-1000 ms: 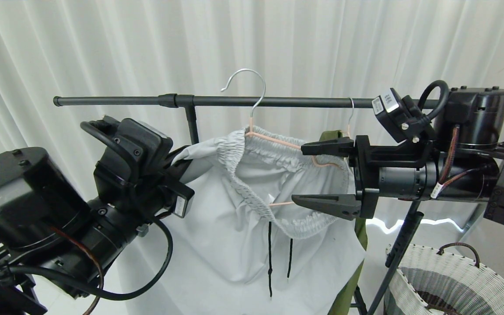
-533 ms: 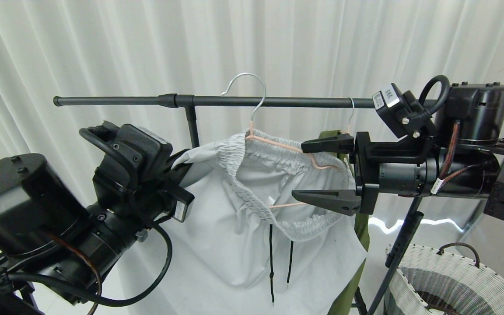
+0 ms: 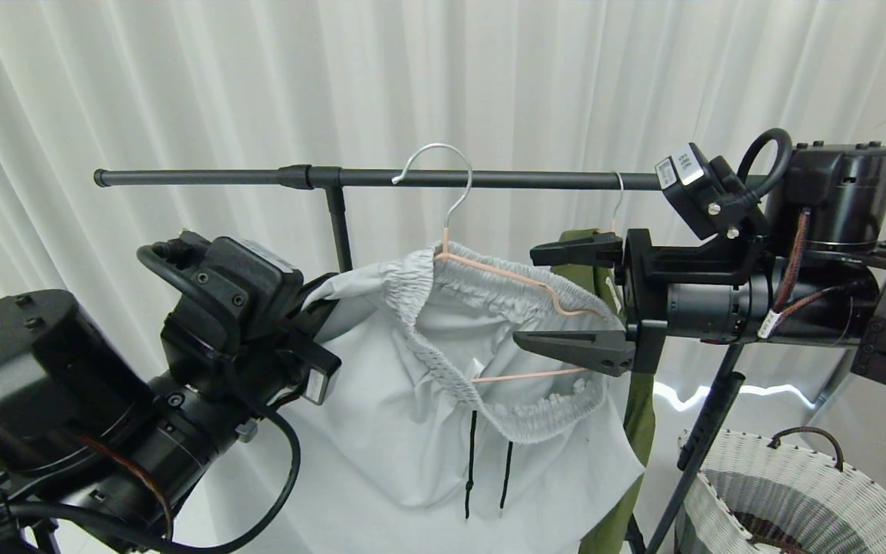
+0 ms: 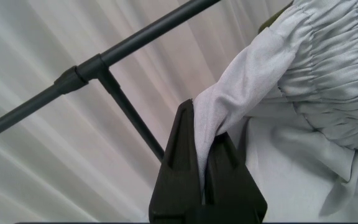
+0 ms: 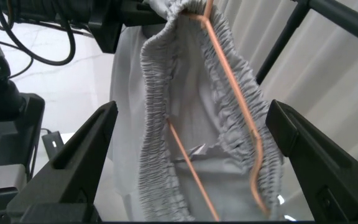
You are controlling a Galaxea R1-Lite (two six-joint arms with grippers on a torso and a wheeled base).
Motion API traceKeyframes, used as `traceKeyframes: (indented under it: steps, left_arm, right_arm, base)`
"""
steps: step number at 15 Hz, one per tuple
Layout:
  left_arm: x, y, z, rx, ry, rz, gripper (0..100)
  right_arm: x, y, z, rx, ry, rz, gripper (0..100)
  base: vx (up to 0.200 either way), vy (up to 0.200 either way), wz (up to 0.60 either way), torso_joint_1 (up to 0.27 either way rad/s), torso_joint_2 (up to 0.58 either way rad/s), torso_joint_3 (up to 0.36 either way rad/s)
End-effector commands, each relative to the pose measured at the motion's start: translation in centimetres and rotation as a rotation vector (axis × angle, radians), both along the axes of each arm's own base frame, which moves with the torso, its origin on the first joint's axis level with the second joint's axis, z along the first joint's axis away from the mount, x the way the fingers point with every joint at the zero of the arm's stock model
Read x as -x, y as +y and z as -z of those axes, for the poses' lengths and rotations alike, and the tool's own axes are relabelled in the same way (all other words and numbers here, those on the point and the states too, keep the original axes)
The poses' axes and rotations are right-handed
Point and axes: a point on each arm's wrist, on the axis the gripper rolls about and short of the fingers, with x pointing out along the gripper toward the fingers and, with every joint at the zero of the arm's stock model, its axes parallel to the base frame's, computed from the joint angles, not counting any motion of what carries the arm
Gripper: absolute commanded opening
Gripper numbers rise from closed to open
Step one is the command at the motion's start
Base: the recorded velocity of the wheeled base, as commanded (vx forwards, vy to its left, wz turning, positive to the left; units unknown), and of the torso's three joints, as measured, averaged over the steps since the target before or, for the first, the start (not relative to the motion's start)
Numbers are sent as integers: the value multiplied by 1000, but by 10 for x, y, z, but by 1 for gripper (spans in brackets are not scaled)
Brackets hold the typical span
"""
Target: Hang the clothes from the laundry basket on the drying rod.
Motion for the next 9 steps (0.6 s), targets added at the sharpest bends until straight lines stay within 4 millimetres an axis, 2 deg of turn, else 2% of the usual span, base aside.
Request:
traceKeyframes:
  steps: [1,9]
  left_arm:
    - [1,-2,-1,1,-2,8,0]
    - [-3,-4,3,-9,10,2,0]
  right_arm:
    - [0,0,1,2,3,-1,100]
    - [8,8,1,2,3,-36,100]
  base:
    - [0,0,0,0,0,0]
    - [0,0,0,0,0,0]
